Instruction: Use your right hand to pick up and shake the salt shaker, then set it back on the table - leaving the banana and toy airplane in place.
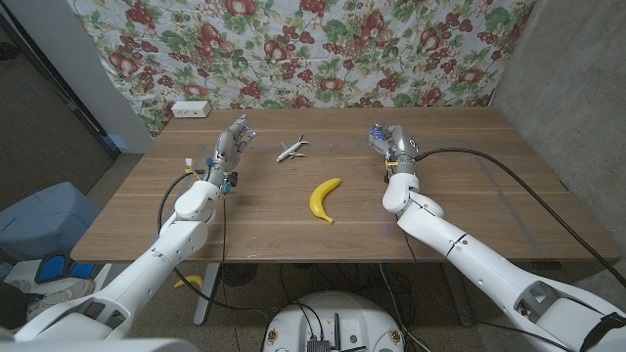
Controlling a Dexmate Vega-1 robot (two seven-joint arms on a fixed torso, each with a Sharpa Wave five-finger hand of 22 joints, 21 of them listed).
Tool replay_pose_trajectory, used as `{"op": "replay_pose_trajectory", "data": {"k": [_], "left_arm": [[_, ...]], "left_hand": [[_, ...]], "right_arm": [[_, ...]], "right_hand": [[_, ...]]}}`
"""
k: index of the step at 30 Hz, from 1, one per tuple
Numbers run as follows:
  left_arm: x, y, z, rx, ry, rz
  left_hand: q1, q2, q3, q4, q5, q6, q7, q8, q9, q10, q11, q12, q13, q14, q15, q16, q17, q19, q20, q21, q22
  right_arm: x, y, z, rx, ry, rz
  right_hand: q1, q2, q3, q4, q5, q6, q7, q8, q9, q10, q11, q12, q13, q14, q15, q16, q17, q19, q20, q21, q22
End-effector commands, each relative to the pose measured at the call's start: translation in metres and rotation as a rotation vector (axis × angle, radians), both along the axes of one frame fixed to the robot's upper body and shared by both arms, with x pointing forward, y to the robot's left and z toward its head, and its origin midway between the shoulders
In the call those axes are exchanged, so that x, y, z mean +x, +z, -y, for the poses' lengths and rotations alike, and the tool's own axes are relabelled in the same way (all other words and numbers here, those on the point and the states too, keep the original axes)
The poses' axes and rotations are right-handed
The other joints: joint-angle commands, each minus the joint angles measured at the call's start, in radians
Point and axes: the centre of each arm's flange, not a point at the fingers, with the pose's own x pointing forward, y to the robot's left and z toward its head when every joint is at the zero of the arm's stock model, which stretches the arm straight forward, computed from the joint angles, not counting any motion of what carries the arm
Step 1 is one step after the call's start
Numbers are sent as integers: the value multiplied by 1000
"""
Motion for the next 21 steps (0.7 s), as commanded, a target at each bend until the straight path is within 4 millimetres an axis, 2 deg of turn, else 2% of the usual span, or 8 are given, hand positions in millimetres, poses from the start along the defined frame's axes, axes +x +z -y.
{"op": "replay_pose_trajectory", "data": {"k": [1, 21], "left_arm": [[-1, 0, 2, 2, -2, -1], [-3, -1, 3, 3, -2, 0]], "left_hand": [[-10, 42, 3, -2, 0, 5, -3, 0, 4, 4, 0, 0, 4, 3, -17, 0, 4, 10, -1, -1, 4], [-11, 40, 2, -3, -1, 5, -2, 0, 4, 3, 2, -1, 4, 2, -17, 0, 4, 10, -1, -1, 4]], "right_arm": [[3, -5, -10, -86, -43, 1], [13, -17, -20, -147, -32, -51]], "right_hand": [[124, 113, 42, 37, -1, 116, -116, 1, 3, 140, -144, -2, 0, 8, -108, -2, 2, -4, -77, 5, 2], [131, 113, 40, 35, -1, 118, -122, -2, 3, 140, -148, -15, -11, 1, -113, -19, -11, -8, -76, 11, 1]]}}
